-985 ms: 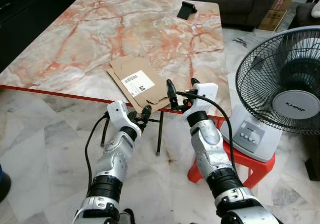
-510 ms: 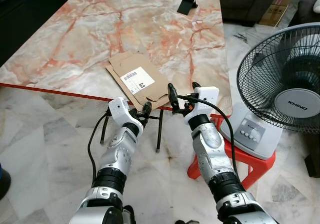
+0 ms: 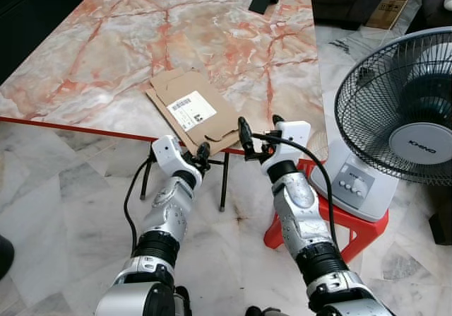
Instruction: Picking trash to rubbish bin
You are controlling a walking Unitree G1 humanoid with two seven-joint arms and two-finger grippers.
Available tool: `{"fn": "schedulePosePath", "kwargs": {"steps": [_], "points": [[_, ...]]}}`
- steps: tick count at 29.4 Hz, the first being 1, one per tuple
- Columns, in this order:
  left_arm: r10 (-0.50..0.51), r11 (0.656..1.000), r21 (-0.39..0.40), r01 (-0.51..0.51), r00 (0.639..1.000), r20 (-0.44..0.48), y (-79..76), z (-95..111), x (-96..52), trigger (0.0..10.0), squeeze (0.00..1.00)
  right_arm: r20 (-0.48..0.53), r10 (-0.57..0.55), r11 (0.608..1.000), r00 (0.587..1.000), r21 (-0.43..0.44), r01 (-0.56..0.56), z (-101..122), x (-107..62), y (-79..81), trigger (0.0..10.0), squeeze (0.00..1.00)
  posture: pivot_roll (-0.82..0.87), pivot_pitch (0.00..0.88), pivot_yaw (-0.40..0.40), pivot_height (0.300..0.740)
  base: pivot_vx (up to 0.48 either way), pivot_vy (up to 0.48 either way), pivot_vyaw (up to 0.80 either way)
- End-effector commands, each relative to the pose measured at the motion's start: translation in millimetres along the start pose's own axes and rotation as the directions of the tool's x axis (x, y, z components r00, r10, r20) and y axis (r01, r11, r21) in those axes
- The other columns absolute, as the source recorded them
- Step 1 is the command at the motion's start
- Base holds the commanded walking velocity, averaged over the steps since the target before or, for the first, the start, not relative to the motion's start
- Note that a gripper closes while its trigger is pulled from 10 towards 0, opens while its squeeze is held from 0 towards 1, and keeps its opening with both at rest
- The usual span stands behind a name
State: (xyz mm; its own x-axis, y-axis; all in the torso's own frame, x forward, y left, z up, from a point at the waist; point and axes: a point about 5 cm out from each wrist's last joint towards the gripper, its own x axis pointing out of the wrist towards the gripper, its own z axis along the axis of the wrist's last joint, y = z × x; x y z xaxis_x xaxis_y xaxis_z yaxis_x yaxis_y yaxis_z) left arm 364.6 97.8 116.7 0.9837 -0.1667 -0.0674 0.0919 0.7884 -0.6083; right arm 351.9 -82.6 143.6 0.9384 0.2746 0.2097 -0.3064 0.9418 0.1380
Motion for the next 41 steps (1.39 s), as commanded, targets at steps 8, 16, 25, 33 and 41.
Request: {"fn": "schedulePosePath", "kwargs": {"steps": [8, 16, 25, 33, 41], "points": [[-0.04, 0.999, -0.022, 0.04, 0.999, 0.004, -12.4, -3, 3.0, 0.0, 0.0, -0.004, 0.005, 1.0, 1.0, -0.003, -0.005, 0, -0.7, 2.3, 10.0, 0.0, 0.06, 0.204, -0.032, 0.74, 0.0, 0.0, 0.0], [-0.049, 0.998, -0.024, 0.049, 0.999, 0.005, -13.8, -3, 3.4, 0.0, 0.0, -0.004, 0.006, 1.0, 1.0, -0.003, -0.006, 0, -0.2, 2.4, 10.0, 0.0, 0.06, 0.201, -0.032, 0.74, 0.0, 0.0, 0.0], [-0.052, 0.998, 0.043, 0.05, 0.998, 0.04, -10.8, 0, 0.2, 0.0, 0.0, -0.006, 0.002, 1.0, 1.0, -0.002, -0.002, 0, 0.9, 2.3, 10.0, 0.0, 0.07, 0.194, -0.028, 0.74, 0.0, 0.0, 0.0], [-0.013, 0.963, 0.264, -0.053, 0.971, 0.24, 3.5, 23, -16.1, 2.5, 0.0, -0.002, -0.004, 1.0, 1.0, 0.005, 0.004, 1, 3.5, 3.3, 10.0, 0.0, 0.09, 0.18, -0.018, 0.74, 0.0, 0.0, 0.0], [-0.001, 0.888, 0.415, -0.199, 0.901, 0.434, 10.9, 55, -33.4, 10.0, 0.0, 0.014, -0.004, 1.0, 1.0, 0.012, 0.004, 5, 8.6, 5.2, 10.0, 0.0, 0.1, 0.161, -0.008, 0.74, 0.0, 0.0, 0.0]]}}
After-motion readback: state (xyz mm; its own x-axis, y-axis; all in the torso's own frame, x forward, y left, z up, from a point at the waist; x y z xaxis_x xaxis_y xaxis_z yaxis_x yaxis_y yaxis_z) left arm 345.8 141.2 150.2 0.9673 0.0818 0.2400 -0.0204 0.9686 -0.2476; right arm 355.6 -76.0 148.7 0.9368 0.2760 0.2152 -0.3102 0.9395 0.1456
